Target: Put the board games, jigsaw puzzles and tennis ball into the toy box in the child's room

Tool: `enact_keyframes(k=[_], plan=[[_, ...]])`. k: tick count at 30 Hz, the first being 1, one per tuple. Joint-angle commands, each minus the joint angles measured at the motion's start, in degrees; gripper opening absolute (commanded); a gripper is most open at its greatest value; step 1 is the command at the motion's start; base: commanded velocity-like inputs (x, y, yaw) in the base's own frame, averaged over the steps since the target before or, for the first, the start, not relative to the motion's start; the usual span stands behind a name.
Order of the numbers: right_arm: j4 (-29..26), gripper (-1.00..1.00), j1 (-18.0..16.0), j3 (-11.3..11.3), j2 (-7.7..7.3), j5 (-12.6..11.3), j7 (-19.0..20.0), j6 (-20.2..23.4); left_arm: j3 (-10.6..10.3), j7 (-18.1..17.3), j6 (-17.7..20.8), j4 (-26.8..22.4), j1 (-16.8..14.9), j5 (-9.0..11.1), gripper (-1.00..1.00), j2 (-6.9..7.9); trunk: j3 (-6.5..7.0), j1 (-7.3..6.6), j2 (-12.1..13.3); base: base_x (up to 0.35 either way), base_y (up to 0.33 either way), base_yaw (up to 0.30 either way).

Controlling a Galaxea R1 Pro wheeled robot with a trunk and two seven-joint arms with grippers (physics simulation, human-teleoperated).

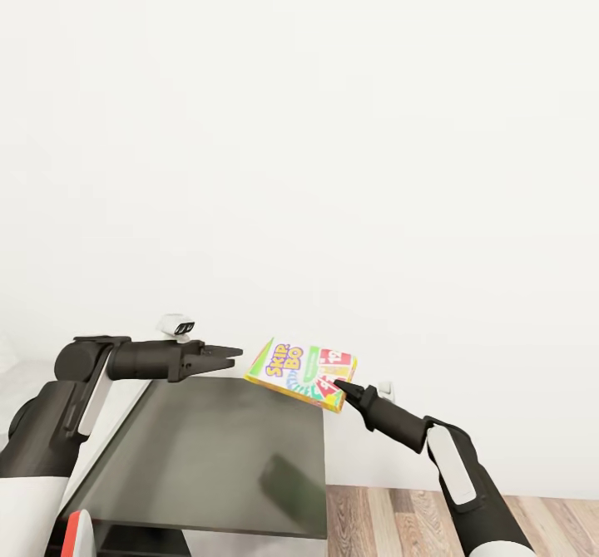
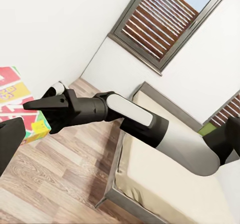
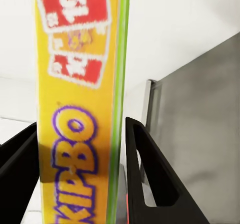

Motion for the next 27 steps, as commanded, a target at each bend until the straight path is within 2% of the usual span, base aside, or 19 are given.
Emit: enact_keyframes(k=[1, 5, 11, 27], plan=[[0.00, -1.00, -0.05, -0.21, 0.19, 0.16, 0.23, 0.31, -0.01, -0.22, 0.61, 0.00, -0.03, -0.01, 1.00, 0.04, -0.08, 0.03, -0.09, 0.000, 0.000, 0.000], [0.00, -1.00, -0.05, -0.24, 0.40, 0.19, 0.25, 0.28, 0.05, -0.22, 0.61, 0.00, -0.02, -0.01, 1.00, 0.13, -0.08, 0.03, -0.09, 0.000, 0.000, 0.000], [0.03, -1.00, 0.03, -0.46, -0.32, -0.36, 0.76, 0.40, 0.07, -0.22, 0.61, 0.00, 0.01, -0.01, 1.00, 0.16, -0.08, 0.03, -0.09, 0.000, 0.000, 0.000], [0.07, -1.00, 0.04, -0.51, -0.39, -0.43, 0.91, 0.47, 0.07, -0.22, 0.61, 0.00, 0.10, -0.10, 1.00, 0.16, -0.08, 0.03, -0.09, 0.000, 0.000, 0.000]])
